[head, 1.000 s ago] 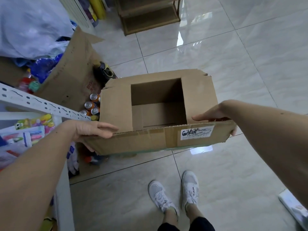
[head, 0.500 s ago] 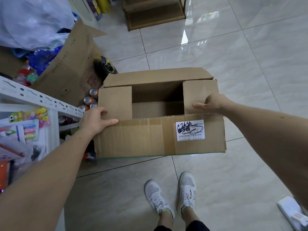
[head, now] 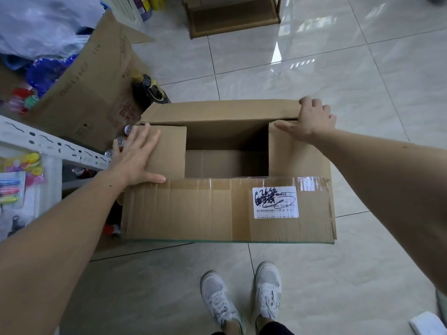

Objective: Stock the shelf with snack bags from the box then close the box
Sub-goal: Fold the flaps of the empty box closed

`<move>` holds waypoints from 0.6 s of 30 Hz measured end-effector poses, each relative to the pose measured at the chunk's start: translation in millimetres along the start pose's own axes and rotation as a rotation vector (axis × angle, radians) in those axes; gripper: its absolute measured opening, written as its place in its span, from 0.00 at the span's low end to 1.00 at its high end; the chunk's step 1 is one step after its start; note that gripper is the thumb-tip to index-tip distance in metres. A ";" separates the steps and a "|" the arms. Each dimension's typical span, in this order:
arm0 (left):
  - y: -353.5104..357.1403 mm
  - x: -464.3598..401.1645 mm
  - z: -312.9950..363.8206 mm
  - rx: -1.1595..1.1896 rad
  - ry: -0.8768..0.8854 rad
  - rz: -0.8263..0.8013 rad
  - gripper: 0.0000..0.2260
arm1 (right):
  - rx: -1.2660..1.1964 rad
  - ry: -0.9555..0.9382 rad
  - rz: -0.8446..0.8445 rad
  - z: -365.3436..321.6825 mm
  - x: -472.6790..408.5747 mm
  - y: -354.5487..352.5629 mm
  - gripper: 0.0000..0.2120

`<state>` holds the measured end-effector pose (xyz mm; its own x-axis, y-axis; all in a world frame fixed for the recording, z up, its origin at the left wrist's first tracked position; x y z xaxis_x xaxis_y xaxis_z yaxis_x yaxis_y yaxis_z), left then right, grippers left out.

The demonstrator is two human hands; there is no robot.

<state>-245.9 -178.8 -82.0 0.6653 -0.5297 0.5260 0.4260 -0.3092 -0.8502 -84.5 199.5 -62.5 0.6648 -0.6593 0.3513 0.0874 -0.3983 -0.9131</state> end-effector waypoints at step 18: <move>-4.4 6.4 18.7 0.005 -0.038 -0.010 0.57 | -0.395 0.347 -0.086 14.9 -41.2 -0.6 0.42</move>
<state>-232.1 -166.0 -74.6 0.6834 -0.4965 0.5352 0.4359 -0.3105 -0.8447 -100.9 236.5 -79.5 0.3770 -0.7594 0.5302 -0.1999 -0.6257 -0.7540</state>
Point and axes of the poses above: each hand's wrist, its own x-axis away from the middle knuckle, its own y-axis out of the palm, z = x × y, the point moved 3 cm from there along -x, towards the middle knuckle, and after that the axes turned 1 degree about -z, right-handed, at the moved point
